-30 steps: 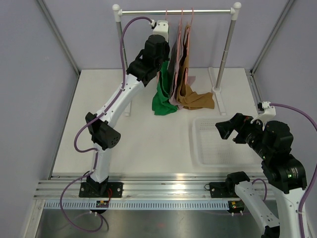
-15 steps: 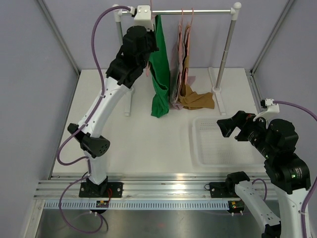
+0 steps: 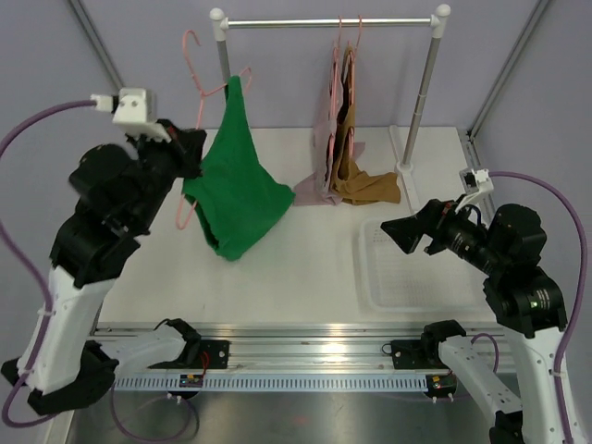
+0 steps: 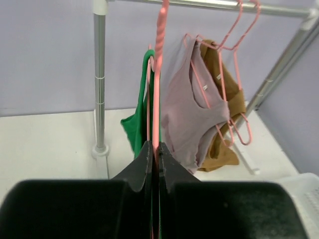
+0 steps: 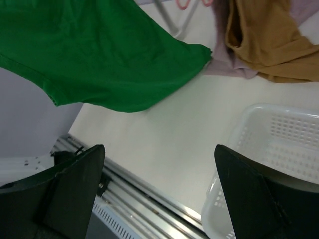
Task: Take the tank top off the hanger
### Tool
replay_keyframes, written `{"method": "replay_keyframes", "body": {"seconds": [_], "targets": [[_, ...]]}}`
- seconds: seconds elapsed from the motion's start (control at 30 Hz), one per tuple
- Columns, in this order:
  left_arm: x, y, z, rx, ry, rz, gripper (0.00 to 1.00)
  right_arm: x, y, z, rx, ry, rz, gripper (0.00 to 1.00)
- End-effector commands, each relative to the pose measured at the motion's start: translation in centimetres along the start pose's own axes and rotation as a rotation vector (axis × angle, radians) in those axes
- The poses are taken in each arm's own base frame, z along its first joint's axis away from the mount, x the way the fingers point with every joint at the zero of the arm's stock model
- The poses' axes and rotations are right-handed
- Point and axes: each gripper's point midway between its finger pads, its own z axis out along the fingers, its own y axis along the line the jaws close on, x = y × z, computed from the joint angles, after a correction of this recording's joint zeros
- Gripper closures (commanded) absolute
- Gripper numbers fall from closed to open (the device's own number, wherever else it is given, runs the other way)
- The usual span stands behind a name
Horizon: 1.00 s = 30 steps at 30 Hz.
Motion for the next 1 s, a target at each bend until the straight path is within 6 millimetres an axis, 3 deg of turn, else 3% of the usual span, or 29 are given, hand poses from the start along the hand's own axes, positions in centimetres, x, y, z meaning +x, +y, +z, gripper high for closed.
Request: {"method": "replay_keyframes", "body": {"seconds": [0.0, 0.13, 0.2, 0.23, 0.27, 0.3, 0.37, 0.43, 0.47, 0.53, 0.57, 0.8, 0.97], "targets": [[-0.2, -0.2, -5.0, 0.109, -0.042, -0.071, 1.0, -0.4, 4.1, 1.5, -0.266, 0.035, 0.039, 0.01], [3.1, 0.4, -7.5, 0.132, 0.009, -0.153, 1.0, -1.6, 5.4, 4.4, -0.394, 0.047, 0.189, 0.06], [4.5, -0.5, -8.3, 0.201, 0.037, -0.189, 1.0, -1.0, 5.9, 5.8, -0.426, 0.074, 0.218, 0.07], [6.8, -0.7, -8.6, 0.225, 0.072, -0.214, 1.0, -0.6, 6.1, 7.1, -0.43, 0.096, 0.224, 0.07], [7.6, -1.1, -8.7, 0.254, 0.077, -0.225, 1.0, -0.9, 6.2, 8.1, -0.405, 0.074, 0.214, 0.07], [8.1, -1.6, -8.6, 0.284, 0.069, -0.242, 1.0, 0.3, 7.8, 8.7, -0.438, 0.108, 0.198, 0.06], [10.9, -1.8, -9.0, 0.312, 0.109, -0.271, 1.0, 0.4, 7.7, 11.3, -0.375, 0.071, 0.195, 0.05], [11.9, -1.8, -9.3, 0.319, 0.109, -0.317, 1.0, 2.3, 8.5, 13.2, -0.356, 0.094, 0.213, 0.05], [13.6, -1.6, -9.4, 0.324, 0.127, -0.325, 1.0, 2.3, 8.6, 14.2, -0.344, 0.064, 0.209, 0.05], [14.3, -1.8, -9.6, 0.343, 0.113, -0.363, 1.0, 3.9, 9.5, 16.2, -0.335, 0.084, 0.221, 0.06], [15.9, -2.0, -9.7, 0.357, 0.144, -0.372, 1.0, 4.2, 9.3, 17.1, -0.318, 0.056, 0.222, 0.07], [17.8, -1.9, -11.0, 0.392, 0.127, -0.49, 1.0, 9.8, 11.4, 22.2, -0.301, 0.13, 0.156, 0.09], [18.2, -2.2, -11.3, 0.403, 0.145, -0.522, 1.0, 10.8, 12.0, 24.2, -0.278, 0.11, 0.108, 0.1]]}}
